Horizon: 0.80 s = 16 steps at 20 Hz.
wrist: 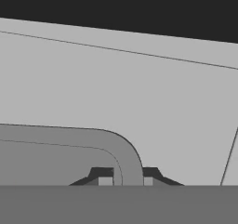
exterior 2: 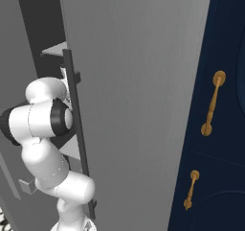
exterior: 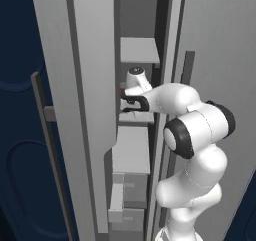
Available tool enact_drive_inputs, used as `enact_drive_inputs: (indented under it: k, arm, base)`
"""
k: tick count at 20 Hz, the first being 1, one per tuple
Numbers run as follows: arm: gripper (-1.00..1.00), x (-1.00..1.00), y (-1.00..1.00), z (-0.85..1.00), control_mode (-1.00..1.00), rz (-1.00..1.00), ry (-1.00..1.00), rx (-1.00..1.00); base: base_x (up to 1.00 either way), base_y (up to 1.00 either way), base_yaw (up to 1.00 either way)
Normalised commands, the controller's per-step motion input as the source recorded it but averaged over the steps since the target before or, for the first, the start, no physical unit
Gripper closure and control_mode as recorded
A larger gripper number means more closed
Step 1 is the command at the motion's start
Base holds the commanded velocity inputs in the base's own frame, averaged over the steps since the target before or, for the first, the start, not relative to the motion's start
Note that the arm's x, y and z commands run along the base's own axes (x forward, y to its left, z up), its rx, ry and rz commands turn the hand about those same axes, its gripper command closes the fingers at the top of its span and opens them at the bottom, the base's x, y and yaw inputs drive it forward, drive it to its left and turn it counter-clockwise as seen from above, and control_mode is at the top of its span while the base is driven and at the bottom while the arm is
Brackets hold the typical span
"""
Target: Take the meat container that has the chicken drumstick and place it on the second highest rack of the freezer. Then take the vegetable container that has the bell pepper and avocado and place it on the highest rack of the freezer.
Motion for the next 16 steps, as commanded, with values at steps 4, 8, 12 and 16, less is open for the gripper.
enact_drive_inputs:
  k: [4,8,12,16]
  arm:
    - [1.0,0.0,0.0,0.0,-1.0,0.0,0.0,0.0]
    - [-1.0,0.0,0.0,0.0,-1.0,0.0,0.0,0.0]
    - [-1.0,0.0,0.0,0.0,-1.0,0.0,0.0,0.0]
    - [-1.0,-0.18,0.0,0.0,-1.0,0.0,-0.02,0.0]
  base:
    - [0.0,0.0,0.0]
    - [0.0,0.0,0.0]
    - [0.0,0.0,0.0]
    - [0.0,0.0,0.0]
